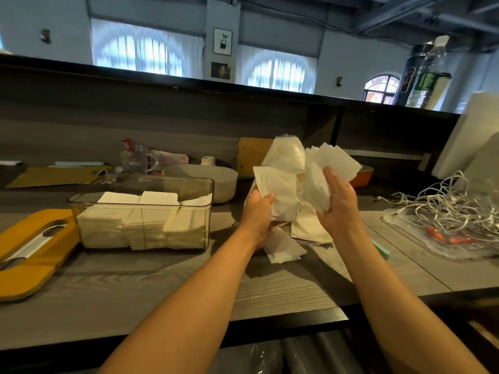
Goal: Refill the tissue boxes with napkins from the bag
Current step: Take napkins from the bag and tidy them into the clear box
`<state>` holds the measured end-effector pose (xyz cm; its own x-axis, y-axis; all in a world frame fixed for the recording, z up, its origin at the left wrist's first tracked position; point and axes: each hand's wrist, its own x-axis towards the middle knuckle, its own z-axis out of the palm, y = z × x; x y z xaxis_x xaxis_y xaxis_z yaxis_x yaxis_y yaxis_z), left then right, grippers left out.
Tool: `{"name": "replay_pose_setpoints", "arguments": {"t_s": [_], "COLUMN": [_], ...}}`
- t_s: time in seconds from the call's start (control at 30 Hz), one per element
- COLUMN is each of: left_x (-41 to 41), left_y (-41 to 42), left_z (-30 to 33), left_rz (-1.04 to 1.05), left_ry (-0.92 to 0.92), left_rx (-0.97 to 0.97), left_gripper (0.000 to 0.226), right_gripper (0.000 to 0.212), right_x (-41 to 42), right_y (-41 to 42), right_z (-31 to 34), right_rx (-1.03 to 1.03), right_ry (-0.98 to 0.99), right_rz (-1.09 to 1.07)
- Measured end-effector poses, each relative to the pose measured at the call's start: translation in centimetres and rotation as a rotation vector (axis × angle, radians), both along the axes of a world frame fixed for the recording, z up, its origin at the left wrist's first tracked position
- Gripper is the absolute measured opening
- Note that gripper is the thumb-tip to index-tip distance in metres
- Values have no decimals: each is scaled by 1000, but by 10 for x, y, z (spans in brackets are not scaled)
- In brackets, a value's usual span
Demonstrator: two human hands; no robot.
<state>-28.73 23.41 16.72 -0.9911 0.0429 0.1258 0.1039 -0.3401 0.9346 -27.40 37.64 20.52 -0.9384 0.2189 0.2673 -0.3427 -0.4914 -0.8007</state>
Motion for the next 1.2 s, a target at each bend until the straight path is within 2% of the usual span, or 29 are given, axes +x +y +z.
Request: {"name": "replay_pose_setpoints", "arguments": {"t_s": [0.1,0.2,0.27,0.37,0.5,0.6,0.67,0.7,0.77,0.87,0.93,1.0,1.07,1.2], "left_x": [2,7,8,10,10,9,9,9,9,13,15,16,14,13], "left_y": [2,1,0,3,0,-2,-3,-5,-12,-24,-27,-26,-25,-21], "left_z": [1,1,0,0,0,0,0,0,4,10,10,10,9,8], "left_rz": [-59,-130,-122,-57,-24,-83,-102,-114,-165,-239,-276,-270,-248,-206], "left_ry": [-3,-32,-14,10,1,-8,-18,-28,-51,-58,-58,-54,-50,-73], "left_rx": [180,286,225,68,57,75,73,113,299,598,676,650,569,400], "left_gripper": [29,48,49,33,29,36,41,44,44,30,39,46,46,54], "right_gripper": [31,31,28,28,27,27,13,14,35,62,76,81,70,15], "right_x": [4,1,2,4,0,2,8,9,5,2,5,9,10,10], "right_y": [-21,-38,-42,-42,-41,-43,-45,-43,-35,-19,-17,-25,-32,-32], "right_z": [-2,-8,-11,-12,-15,-18,-16,-14,-11,-8,-9,-8,-8,-5], "right_rx": [86,264,378,488,701,709,592,504,372,285,342,416,469,558], "right_ry": [-19,-127,-141,-53,8,-49,-37,-22,-21,-100,-185,-235,-201,-111], "right_rz": [-11,-107,-140,-168,-252,-156,-102,-82,-142,-237,-93,99,142,-33]}}
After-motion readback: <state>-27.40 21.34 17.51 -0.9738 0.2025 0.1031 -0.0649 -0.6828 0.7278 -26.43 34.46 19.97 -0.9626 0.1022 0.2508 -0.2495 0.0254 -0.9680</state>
